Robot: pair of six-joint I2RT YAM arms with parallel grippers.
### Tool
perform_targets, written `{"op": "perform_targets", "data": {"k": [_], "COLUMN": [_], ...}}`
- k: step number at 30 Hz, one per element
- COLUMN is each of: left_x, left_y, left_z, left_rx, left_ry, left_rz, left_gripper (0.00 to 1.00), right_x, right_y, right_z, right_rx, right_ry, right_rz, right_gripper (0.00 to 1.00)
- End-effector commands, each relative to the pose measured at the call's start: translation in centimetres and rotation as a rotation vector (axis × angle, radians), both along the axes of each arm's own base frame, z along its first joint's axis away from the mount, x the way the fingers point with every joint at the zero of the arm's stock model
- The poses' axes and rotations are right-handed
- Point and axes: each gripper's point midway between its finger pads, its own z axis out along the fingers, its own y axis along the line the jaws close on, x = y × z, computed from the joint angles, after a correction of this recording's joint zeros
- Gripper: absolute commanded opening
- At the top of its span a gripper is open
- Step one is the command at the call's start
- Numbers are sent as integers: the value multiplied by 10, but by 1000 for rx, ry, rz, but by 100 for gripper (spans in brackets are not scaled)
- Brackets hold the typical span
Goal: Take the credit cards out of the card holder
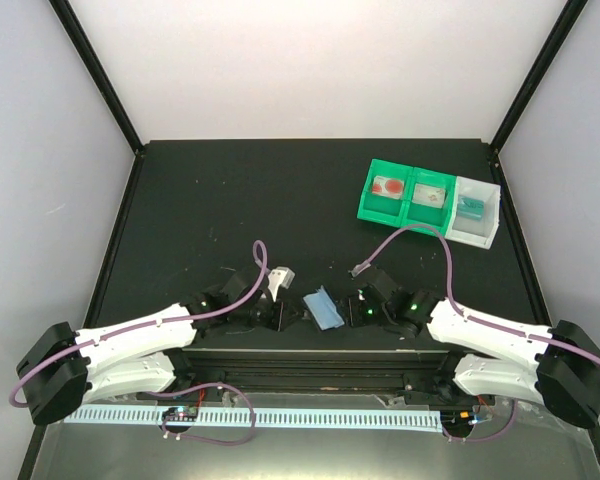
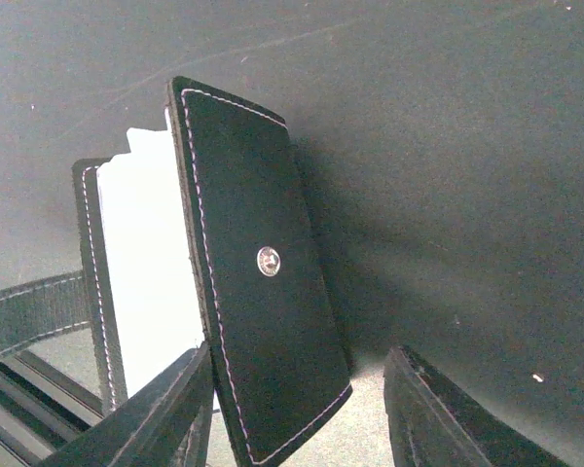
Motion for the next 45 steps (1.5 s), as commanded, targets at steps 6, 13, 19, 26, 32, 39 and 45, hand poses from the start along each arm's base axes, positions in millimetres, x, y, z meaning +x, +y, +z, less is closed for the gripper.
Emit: {"op": "perform_targets", "data": {"k": [6, 13, 19, 26, 32, 39, 45], "left_x": [15, 26, 30, 32, 32, 34, 40], "left_y": [18, 41, 56, 63, 61, 62, 67], "left_z": [-9, -27, -37, -32, -24, -20, -28], "left_rx": [79, 130, 139, 133, 110, 100, 128], "left_ry": [-36, -2, 29, 15, 6, 3, -6], "left_rz": [87, 166, 204, 216, 210, 230, 264], "left_gripper": [2, 2, 2, 4, 6, 29, 45], "right_x": [3, -2, -9, -10, -5, 2, 9], "right_y": [-1, -11, -16, -20, -10, 27, 49], "right_z": [2, -14, -30, -22, 14, 59, 47], "right_rx": [10, -5, 13, 19, 87, 299, 279], "right_ry": [-36, -4, 50, 54, 17, -49, -17], "right_rz": [-7, -47, -89, -122, -106, -24, 18], "right_gripper": [29, 10, 2, 19, 32, 33, 32]}}
